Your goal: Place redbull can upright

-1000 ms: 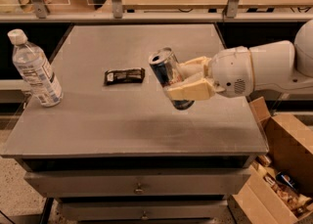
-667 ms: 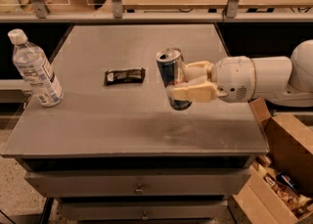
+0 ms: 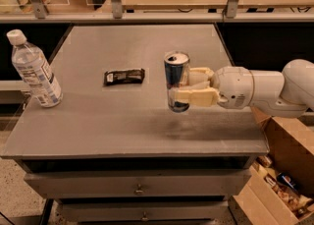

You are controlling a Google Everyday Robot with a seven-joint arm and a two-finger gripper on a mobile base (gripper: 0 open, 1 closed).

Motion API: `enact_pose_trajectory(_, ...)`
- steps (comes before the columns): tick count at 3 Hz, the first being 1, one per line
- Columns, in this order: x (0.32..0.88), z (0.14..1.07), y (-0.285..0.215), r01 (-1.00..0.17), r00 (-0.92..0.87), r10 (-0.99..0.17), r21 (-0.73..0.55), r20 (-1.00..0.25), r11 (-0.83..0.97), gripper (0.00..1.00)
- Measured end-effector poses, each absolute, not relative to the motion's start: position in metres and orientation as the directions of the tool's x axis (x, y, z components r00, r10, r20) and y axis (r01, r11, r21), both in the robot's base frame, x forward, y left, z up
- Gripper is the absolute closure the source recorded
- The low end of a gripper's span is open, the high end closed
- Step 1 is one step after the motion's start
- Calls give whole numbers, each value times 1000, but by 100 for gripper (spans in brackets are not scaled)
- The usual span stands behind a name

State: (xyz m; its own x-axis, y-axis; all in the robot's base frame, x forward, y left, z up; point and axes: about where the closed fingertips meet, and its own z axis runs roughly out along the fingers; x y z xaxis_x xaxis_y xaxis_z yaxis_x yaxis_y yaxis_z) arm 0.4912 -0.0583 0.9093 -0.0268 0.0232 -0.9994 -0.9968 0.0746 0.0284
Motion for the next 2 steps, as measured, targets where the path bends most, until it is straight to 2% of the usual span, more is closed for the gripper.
enact_pose_trajectory(2, 496, 900, -68, -996, -29, 62, 34, -998, 80, 100)
